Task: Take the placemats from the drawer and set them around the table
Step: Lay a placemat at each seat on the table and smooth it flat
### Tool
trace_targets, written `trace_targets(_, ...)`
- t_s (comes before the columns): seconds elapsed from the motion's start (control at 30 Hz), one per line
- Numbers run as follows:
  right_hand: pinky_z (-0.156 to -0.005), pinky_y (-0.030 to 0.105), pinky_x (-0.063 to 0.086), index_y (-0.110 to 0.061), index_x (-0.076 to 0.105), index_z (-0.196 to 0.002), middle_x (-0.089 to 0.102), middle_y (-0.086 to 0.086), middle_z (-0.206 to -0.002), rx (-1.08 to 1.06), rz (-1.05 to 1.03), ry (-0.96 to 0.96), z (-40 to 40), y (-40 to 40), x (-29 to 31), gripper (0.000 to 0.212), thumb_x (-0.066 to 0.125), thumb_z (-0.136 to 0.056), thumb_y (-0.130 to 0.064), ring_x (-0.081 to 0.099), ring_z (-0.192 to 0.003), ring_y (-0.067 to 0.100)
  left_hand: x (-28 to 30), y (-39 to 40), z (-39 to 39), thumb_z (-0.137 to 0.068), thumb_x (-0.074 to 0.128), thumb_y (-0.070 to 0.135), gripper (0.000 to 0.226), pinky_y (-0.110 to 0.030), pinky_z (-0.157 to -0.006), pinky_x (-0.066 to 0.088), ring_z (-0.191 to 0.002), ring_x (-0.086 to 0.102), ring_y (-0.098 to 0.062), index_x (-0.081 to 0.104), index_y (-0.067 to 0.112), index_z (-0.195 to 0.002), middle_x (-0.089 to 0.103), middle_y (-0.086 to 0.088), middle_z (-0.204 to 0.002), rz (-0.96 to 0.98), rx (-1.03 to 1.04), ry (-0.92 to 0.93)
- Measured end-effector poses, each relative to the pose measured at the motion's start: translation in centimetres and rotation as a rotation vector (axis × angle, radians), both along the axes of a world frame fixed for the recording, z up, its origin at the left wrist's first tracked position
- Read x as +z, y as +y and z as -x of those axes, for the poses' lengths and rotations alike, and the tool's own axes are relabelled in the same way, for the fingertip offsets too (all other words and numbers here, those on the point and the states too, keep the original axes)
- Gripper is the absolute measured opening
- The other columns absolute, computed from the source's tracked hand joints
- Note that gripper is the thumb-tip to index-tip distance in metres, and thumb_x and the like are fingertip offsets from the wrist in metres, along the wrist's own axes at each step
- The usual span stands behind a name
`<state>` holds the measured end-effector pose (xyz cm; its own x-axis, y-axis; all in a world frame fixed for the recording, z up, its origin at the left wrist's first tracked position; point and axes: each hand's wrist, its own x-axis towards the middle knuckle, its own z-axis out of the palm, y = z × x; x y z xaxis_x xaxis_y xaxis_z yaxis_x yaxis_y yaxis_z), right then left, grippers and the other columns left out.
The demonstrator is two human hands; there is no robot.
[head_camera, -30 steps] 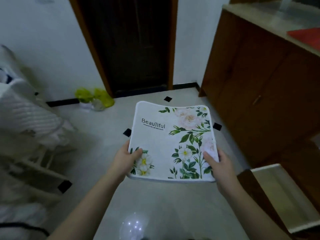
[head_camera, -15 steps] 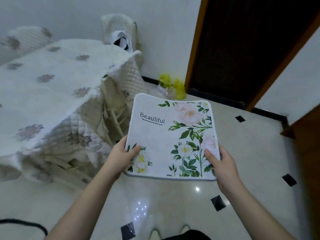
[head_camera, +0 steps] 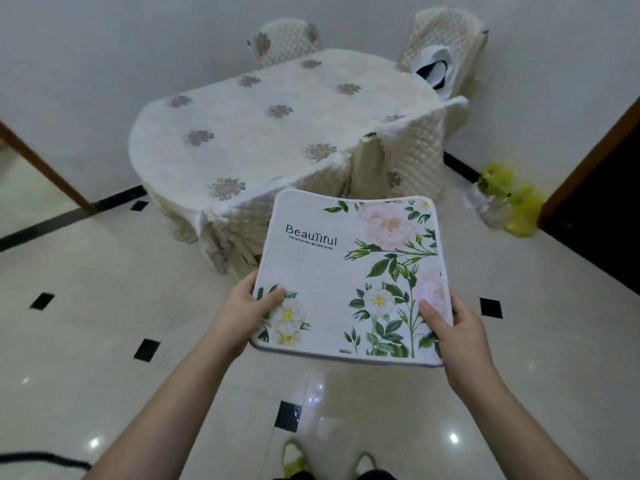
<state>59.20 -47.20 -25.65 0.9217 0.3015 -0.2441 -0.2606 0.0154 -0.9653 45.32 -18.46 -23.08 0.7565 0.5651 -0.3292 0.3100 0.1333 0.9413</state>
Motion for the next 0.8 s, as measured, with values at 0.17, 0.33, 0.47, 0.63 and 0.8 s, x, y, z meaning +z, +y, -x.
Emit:
trace_targets(0.17,-0.077,0.049,0.06,-0.023,0.063,-0.125,0.076,0.004,-0.107,0.169,-0.05,0.061,0.1,4.5,-0.4,0.034,0.067,-0.092,-0.015,0.074,-0.095,0.029,0.2,1.1,5.5,-0.092,0.065,0.003,0.029,-0.04,-0.074,0.062,-0.093,0.074,-0.032,0.063,0.009,-0.12,0.076,-0.014,-0.105,0.003,0.216,-0.01)
trace_targets(0.33,-0.07,0.046,0.061,-0.026,0.062,-0.126,0.075,0.006,-0.108,0.371,-0.087,0.123,2.2,11.1,0.0,0.038,0.07,-0.09,-0.016,0.074,-0.092,0.03,-0.6,3.2,13.0,-0.093,0.065,0.006,0.028,-0.042,-0.08,0.059,-0.097,0.074,-0.028,0.065,0.017,-0.118,0.076,-0.007,-0.108,-0.033,0.404,-0.048)
trace_targets(0.47,-0.065,0.04,0.061,-0.028,0.066,-0.118,0.076,0.007,-0.105,0.52,-0.107,0.11,5.5,17.2,0.7,0.031,0.069,-0.091,-0.013,0.075,-0.089,0.03,-1.3,6.1,18.7,-0.092,0.067,0.008,0.025,-0.044,-0.084,0.058,-0.098,0.073,-0.029,0.067,0.019,-0.114,0.076,-0.007,-0.107,-0.034,0.553,-0.056)
trace_targets(0.63,-0.065,0.041,0.061,-0.031,0.07,-0.111,0.076,0.008,-0.103,0.629,-0.093,0.067,10.2,24.9,1.2,0.029,0.069,-0.09,-0.012,0.075,-0.088,0.031,-1.9,10.6,25.1,-0.092,0.068,0.008,0.025,-0.038,-0.079,0.058,-0.097,0.074,-0.027,0.069,0.023,-0.111,0.077,-0.006,-0.106,-0.033,0.679,-0.099)
trace_targets(0.8,-0.07,0.044,0.061,-0.033,0.068,-0.115,0.075,0.009,-0.108,0.714,-0.083,0.084,16.3,32.7,0.7,0.03,0.069,-0.091,-0.015,0.074,-0.093,0.032,-1.9,16.7,31.9,-0.091,0.069,0.008,0.03,-0.031,-0.073,0.059,-0.096,0.074,-0.023,0.067,0.023,-0.117,0.077,-0.002,-0.105,-0.081,0.757,-0.116)
